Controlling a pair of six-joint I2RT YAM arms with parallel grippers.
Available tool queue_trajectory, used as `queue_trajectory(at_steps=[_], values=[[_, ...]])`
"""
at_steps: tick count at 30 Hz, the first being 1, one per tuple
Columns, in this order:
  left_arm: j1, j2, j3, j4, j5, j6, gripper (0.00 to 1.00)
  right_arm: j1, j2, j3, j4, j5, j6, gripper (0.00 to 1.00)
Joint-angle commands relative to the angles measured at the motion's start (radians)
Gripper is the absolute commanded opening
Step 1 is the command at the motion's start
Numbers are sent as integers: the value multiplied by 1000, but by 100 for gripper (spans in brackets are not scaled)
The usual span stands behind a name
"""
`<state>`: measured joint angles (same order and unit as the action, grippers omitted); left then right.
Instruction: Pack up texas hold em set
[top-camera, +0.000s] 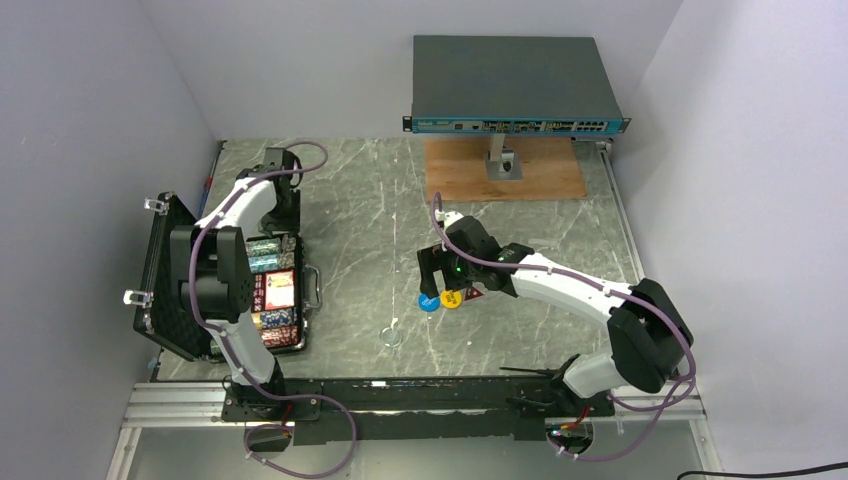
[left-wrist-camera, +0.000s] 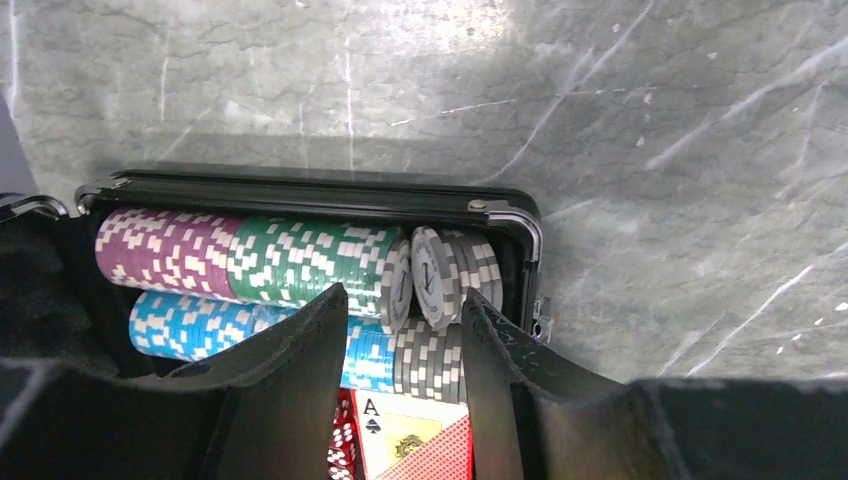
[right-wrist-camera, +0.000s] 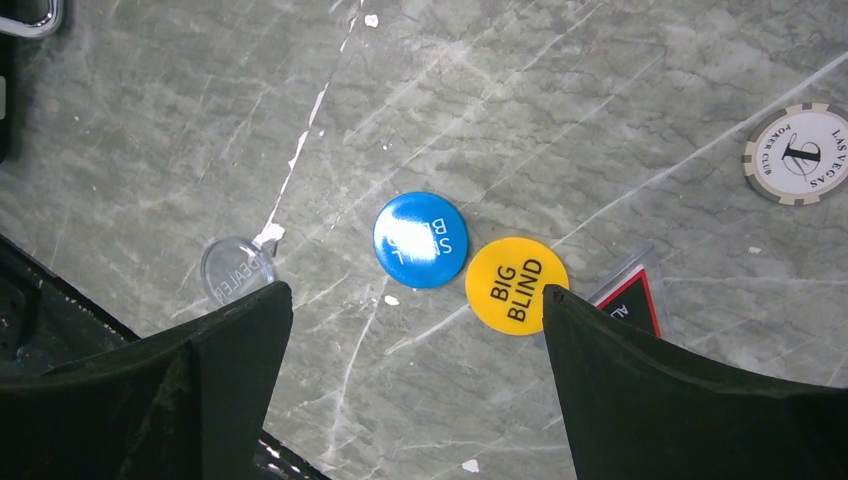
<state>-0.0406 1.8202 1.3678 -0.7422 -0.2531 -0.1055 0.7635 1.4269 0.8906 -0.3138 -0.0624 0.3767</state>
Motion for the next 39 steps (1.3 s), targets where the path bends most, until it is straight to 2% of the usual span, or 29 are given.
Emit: queue_trajectory(at_steps=[1, 5, 9, 14, 18, 21, 27, 30, 35, 39], values=[[3, -55, -14, -5, -58, 5, 50, 6, 9, 5, 32, -17, 17, 96], [5, -55, -14, -5, -45, 7, 53, 9, 11, 6, 32, -19, 18, 96], [3, -62, -15, 20, 41, 17, 66, 11, 10, 7, 28, -17, 19, 96], [-10, -35, -8, 14, 26, 23, 71, 11, 9, 11, 28, -18, 19, 96], [-18, -13, 2, -5, 2, 20, 71, 14, 16, 18, 27, -24, 21, 96], [-18, -22, -8, -2, -10, 21, 63, 16, 12, 22, 22, -19, 18, 96], [-18, -11, -9, -12, 6, 24, 69, 19, 7, 18, 21, -19, 19, 96], [-18, 0, -6, -18, -7, 26, 69, 20, 8, 18, 20, -18, 21, 96], [-18, 12, -3, -24, -13, 30, 61, 22, 2, 18, 17, -14, 21, 96], [-18, 22, -1, -28, -11, 32, 63, 22, -2, 12, 17, -13, 21, 96]])
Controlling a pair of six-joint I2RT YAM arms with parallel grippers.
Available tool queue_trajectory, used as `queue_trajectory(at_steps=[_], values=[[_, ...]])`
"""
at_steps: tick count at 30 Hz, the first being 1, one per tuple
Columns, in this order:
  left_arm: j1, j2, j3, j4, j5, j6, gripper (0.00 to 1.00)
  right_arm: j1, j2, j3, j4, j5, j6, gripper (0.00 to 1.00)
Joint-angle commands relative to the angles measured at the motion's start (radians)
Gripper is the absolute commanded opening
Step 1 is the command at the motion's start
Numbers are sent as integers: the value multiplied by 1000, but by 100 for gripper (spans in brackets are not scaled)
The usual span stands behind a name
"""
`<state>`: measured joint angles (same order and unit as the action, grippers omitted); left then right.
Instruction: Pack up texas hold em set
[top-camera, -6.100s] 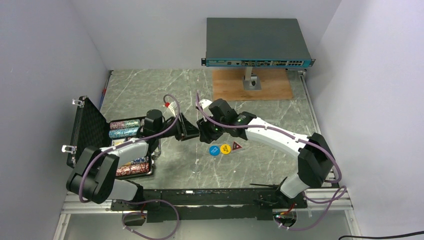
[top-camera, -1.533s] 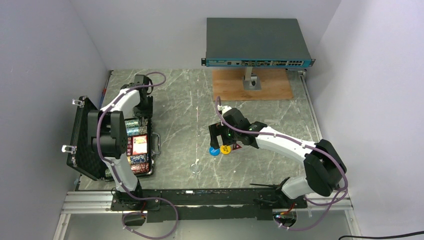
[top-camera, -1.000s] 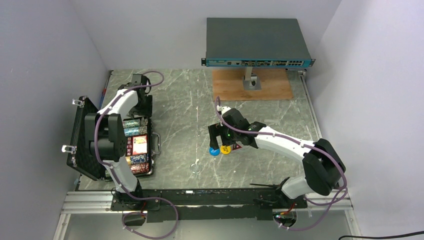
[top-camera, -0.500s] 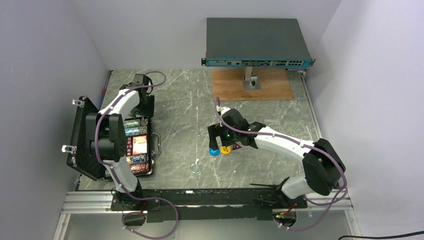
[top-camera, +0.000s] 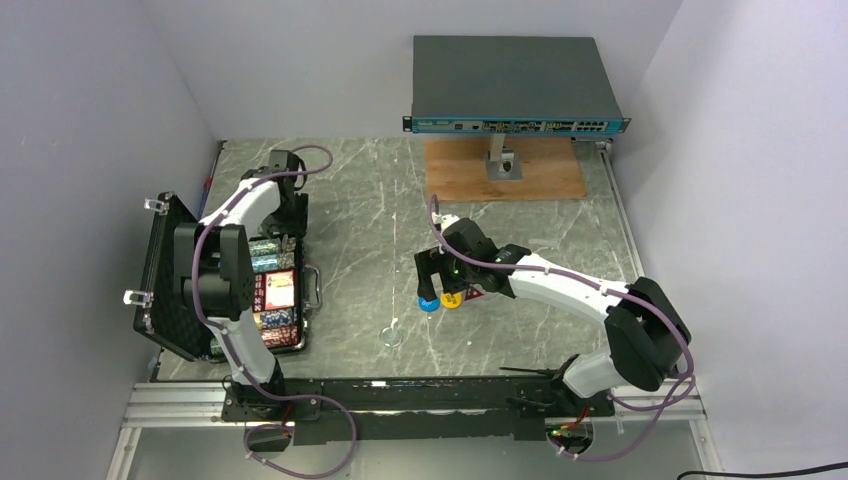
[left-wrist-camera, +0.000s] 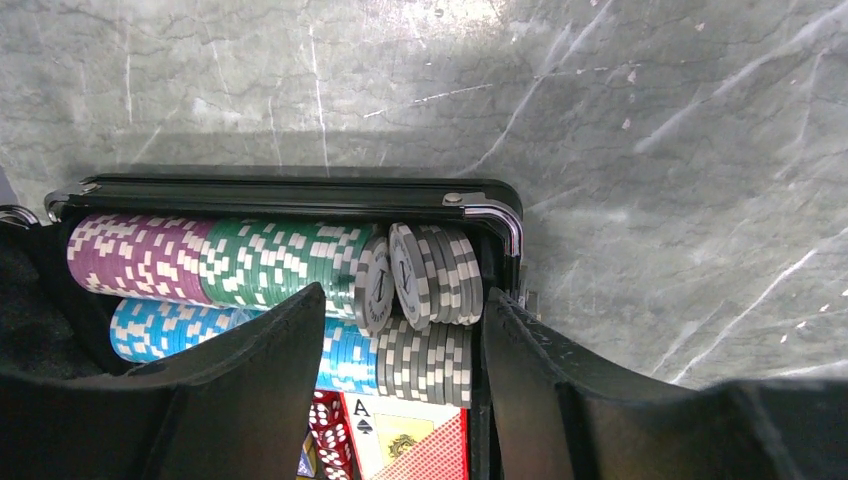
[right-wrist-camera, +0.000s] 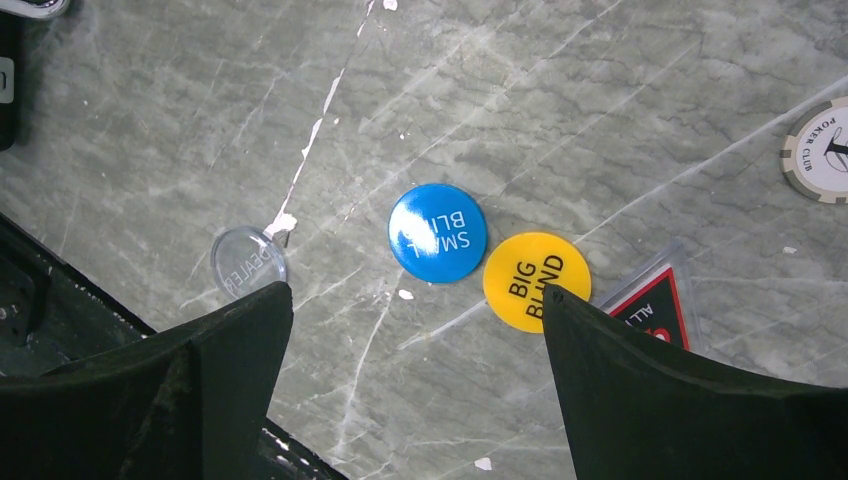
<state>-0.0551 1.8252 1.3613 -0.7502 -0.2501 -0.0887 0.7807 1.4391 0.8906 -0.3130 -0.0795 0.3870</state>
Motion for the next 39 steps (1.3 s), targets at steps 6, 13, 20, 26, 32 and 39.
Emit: queue_trajectory(at_steps=[6, 13, 20, 26, 32, 39], values=[[-3, 22, 6, -23, -16, 16, 64, 7, -21, 5, 21, 4, 15, 96], [-2, -12, -11, -10, -37, 21, 53, 8, -25, -1, 20, 6, 16, 96], [5, -21, -18, -16, -65, 21, 53, 11, -20, -1, 23, 4, 20, 96], [12, -37, -33, -28, -101, 14, 61, 12, -16, -4, 25, 4, 21, 96], [13, -80, -52, -11, -93, 9, 56, 13, -6, -4, 31, 2, 21, 96], [20, -85, -52, 10, -53, 7, 55, 14, 7, 8, 37, -6, 23, 96]])
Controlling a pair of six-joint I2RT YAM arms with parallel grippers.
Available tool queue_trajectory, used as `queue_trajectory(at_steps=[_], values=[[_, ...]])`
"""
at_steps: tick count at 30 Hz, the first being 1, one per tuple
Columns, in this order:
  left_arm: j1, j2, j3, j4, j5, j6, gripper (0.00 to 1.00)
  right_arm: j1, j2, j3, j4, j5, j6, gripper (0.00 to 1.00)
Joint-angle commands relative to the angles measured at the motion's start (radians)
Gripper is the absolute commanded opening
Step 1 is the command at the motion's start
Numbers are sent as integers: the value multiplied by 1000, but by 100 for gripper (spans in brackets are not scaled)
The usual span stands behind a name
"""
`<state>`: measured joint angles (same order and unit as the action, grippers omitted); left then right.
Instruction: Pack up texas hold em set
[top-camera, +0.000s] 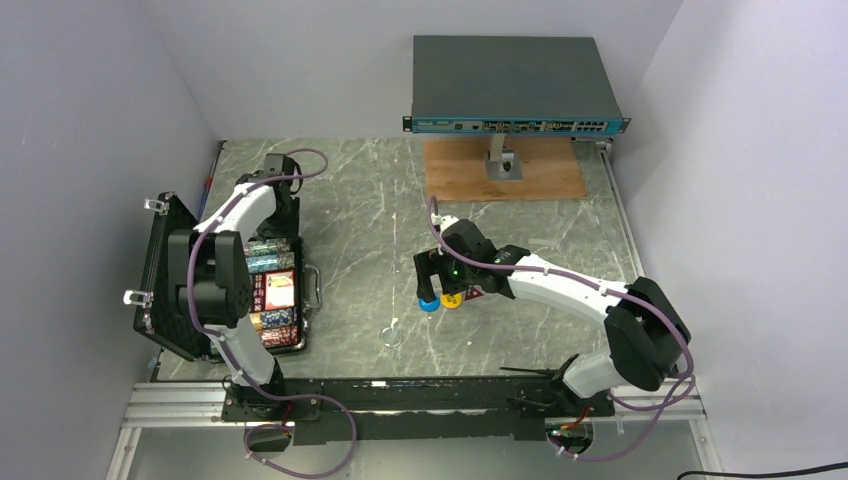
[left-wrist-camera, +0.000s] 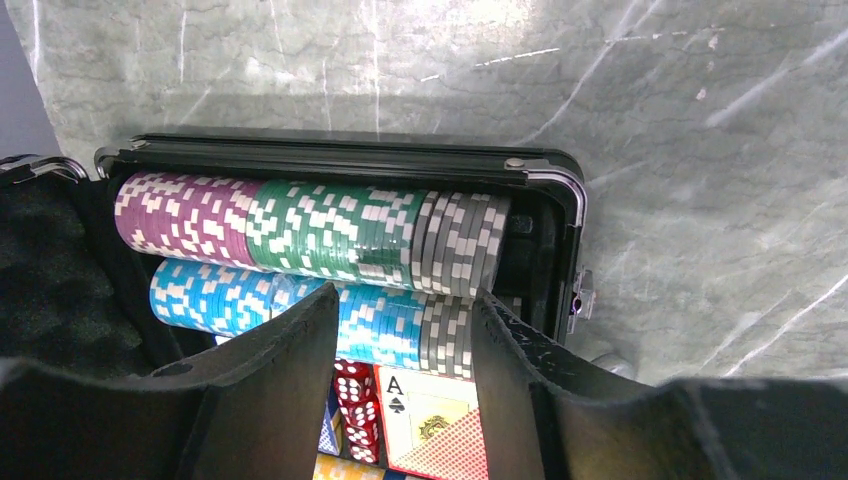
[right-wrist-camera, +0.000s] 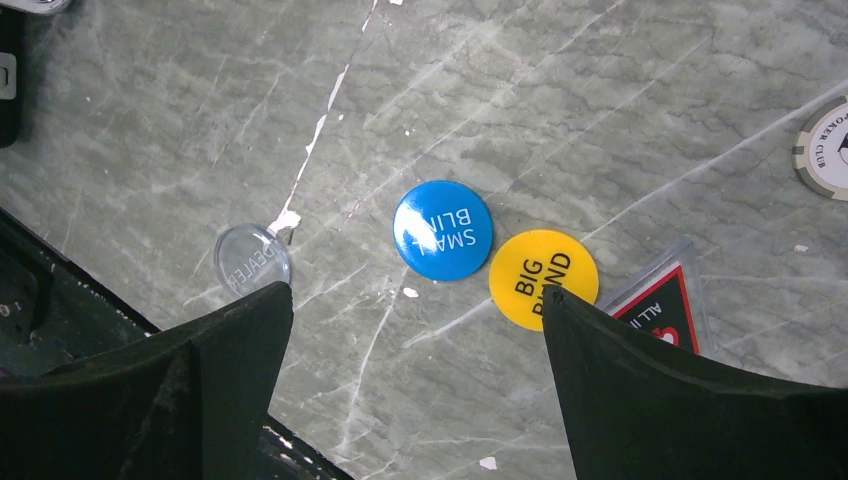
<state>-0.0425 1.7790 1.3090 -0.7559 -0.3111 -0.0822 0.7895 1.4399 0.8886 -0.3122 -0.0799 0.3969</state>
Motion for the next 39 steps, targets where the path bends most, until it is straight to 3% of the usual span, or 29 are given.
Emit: queue_trajectory(at_steps=[1, 9, 17, 24, 28, 31, 39], values=[[8, -37, 2, 9, 5, 0, 55, 6, 6, 11, 37, -5, 13, 96], [9, -86, -19, 35, 65, -2, 57, 6, 1, 8, 29, 23, 12, 96], [6, -247, -91, 131, 230, 1, 79, -15, -48, 1, -30, 243, 70, 97], [-11, -409, -172, 239, 437, 7, 91, -174, 38, 14, -87, 262, 76, 100], [-60, -479, -202, 284, 497, 13, 93, -237, 122, 47, -76, 268, 54, 96], [-123, -513, -213, 295, 477, 33, 94, -270, 181, 71, -50, 256, 44, 87], [-219, -538, -219, 287, 419, 59, 94, -272, 270, 89, 32, 295, 5, 75]])
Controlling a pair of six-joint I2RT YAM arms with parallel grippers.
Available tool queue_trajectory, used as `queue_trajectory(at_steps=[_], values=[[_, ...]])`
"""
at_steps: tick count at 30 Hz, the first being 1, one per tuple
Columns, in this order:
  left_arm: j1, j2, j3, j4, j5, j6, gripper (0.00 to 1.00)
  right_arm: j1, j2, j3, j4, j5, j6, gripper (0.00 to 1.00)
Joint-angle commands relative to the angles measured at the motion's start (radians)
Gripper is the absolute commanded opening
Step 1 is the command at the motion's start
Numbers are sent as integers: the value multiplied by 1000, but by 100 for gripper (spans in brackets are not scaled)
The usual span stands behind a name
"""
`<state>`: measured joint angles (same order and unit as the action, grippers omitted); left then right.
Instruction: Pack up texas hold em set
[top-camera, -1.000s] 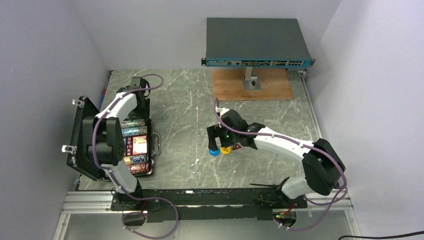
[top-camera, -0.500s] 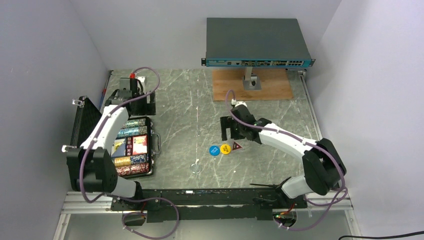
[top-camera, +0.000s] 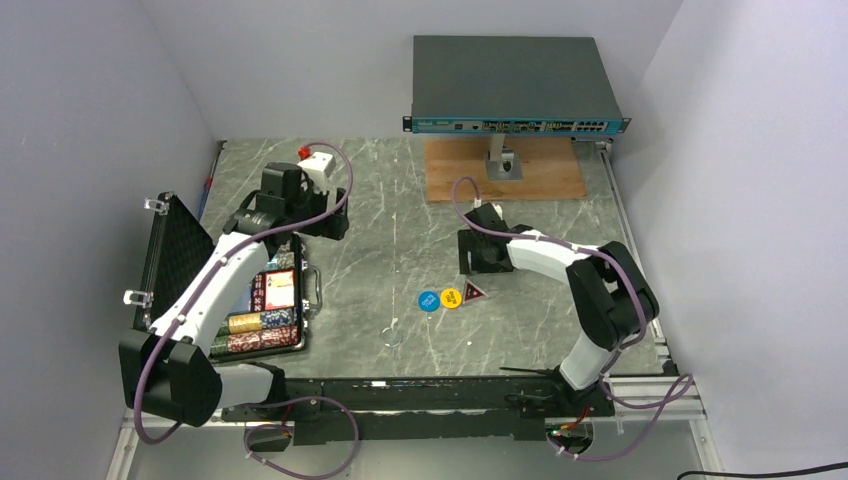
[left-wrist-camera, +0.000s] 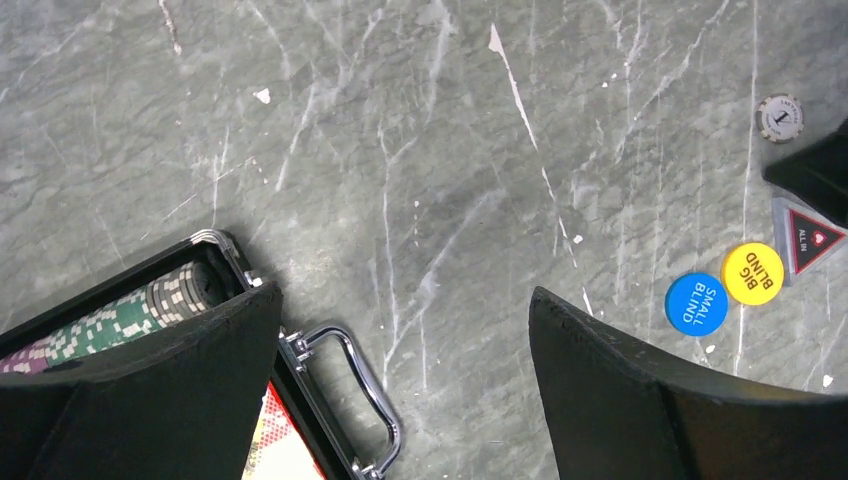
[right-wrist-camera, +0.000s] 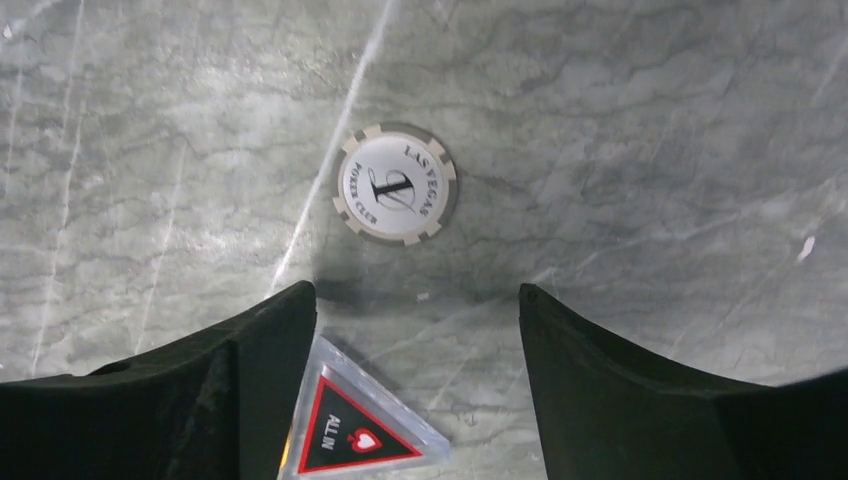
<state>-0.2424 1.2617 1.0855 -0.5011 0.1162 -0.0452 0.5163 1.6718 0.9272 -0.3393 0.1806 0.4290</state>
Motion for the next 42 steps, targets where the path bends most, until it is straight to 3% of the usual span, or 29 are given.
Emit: queue_trajectory(at_steps=[1, 7, 18, 26, 35, 42], values=[[-21, -19, 6, 30, -11, 24, 94, 1, 49, 57, 63, 44, -32, 73], [-23, -22, 4, 30, -15, 21, 94, 4, 97, 59, 109, 63, -66, 59], [-23, -5, 13, 20, -17, 24, 94, 4, 112, 50, 138, 57, -72, 48], [-23, 12, 13, 19, 16, 17, 94, 9, 89, 31, 169, 37, -79, 33], [-22, 117, 45, 9, 257, -25, 93, 55, -26, -4, 242, 3, -118, 23], [3, 232, 63, 31, 506, -96, 91, 164, -88, -1, 292, -24, -126, 22]])
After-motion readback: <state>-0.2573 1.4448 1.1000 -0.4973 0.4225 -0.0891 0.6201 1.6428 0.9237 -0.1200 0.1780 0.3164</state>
